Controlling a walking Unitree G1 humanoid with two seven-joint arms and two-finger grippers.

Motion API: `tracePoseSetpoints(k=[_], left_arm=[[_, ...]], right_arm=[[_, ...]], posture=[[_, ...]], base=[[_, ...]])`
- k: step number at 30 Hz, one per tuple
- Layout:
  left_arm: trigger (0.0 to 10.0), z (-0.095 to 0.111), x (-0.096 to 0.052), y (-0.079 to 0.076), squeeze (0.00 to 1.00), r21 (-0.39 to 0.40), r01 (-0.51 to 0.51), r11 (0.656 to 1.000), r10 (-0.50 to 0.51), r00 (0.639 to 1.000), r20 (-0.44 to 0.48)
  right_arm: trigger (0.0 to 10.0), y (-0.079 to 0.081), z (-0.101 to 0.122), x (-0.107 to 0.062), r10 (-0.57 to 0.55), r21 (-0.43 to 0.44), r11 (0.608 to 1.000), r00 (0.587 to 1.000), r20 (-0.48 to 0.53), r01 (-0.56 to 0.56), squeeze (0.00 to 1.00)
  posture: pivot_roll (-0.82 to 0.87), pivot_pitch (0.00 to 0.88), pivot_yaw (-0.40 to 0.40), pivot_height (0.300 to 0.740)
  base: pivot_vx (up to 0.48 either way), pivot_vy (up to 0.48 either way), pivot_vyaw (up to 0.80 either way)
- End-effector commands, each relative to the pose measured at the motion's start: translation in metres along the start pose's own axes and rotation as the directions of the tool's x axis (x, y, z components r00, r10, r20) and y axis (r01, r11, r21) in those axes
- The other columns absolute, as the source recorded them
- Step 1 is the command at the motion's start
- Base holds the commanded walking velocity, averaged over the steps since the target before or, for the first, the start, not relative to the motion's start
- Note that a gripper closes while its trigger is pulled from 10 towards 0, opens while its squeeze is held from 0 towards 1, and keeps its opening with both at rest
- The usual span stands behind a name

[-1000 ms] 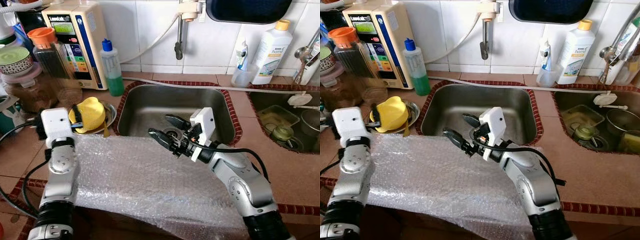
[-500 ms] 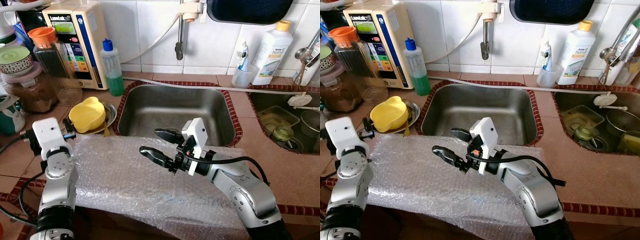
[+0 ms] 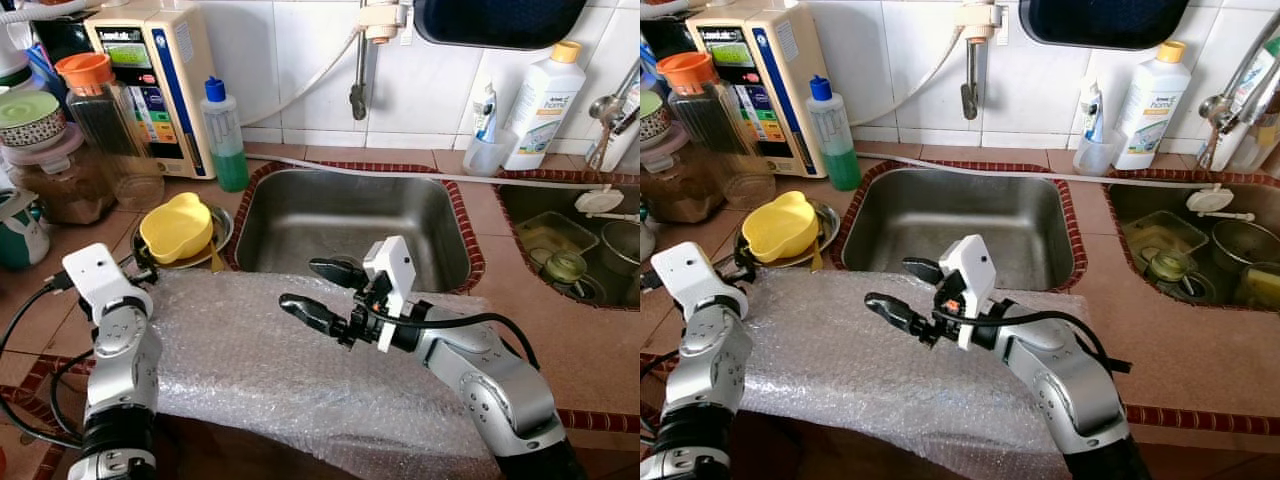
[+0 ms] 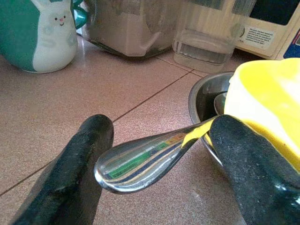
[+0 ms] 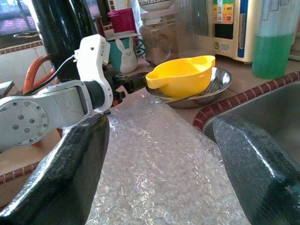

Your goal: Kitchen organization

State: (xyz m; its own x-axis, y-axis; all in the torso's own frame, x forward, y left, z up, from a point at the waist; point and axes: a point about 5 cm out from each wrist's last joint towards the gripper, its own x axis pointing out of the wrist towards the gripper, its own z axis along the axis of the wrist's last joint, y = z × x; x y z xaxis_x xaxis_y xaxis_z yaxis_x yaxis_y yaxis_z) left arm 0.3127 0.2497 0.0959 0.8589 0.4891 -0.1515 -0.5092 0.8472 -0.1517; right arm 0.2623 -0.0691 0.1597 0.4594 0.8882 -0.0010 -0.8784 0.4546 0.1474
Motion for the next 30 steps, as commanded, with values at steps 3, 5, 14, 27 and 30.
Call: tracePoseSetpoints(k=[3,5,14,27,30], left_arm=[[0.0,0.0053,0.002,-0.0005,0.0,-0.024,-0.01,1.0,0.011,1.0,0.011],[0.0,0.0056,0.0021,-0.0004,0.0,-0.025,-0.011,1.0,0.011,1.0,0.012],[0.0,0.0076,0.0037,0.0047,0.0,-0.096,-0.049,0.994,0.051,0.999,0.013],[0.0,0.0077,0.0047,0.0019,0.0,-0.217,-0.034,0.976,0.035,0.999,0.003],[0.0,0.0105,0.0053,0.0016,0.0,-0.213,-0.023,0.977,0.028,0.999,0.02]], right_arm=[[10.0,0.0012,0.0057,0.0003,-0.004,-0.02,1.0,1.0,0.008,0.004,0.03],[10.0,0.0011,0.0057,0.0003,-0.005,-0.02,1.0,1.0,0.008,0.005,0.03],[10.0,0.0,0.005,0.0013,-0.007,-0.023,1.0,1.0,0.006,0.007,0.03],[10.0,-0.0006,0.0042,0.0018,-0.012,-0.024,1.0,1.0,0.001,0.012,0.03],[10.0,-0.0001,0.0037,0.0019,-0.012,-0.023,1.0,1.0,0.001,0.012,0.03]], posture=[[0.04,0.0,0.055,0.74],[0.04,0.0,0.055,0.74],[0.05,0.0,0.052,0.74],[0.05,0.0,0.051,0.74],[0.05,0.0,0.054,0.74]], base=[[0.0,0.0,0.0],[0.0,0.0,0.0],[0.0,0.0,0.0],[0.0,0.0,0.0],[0.0,0.0,0.0]])
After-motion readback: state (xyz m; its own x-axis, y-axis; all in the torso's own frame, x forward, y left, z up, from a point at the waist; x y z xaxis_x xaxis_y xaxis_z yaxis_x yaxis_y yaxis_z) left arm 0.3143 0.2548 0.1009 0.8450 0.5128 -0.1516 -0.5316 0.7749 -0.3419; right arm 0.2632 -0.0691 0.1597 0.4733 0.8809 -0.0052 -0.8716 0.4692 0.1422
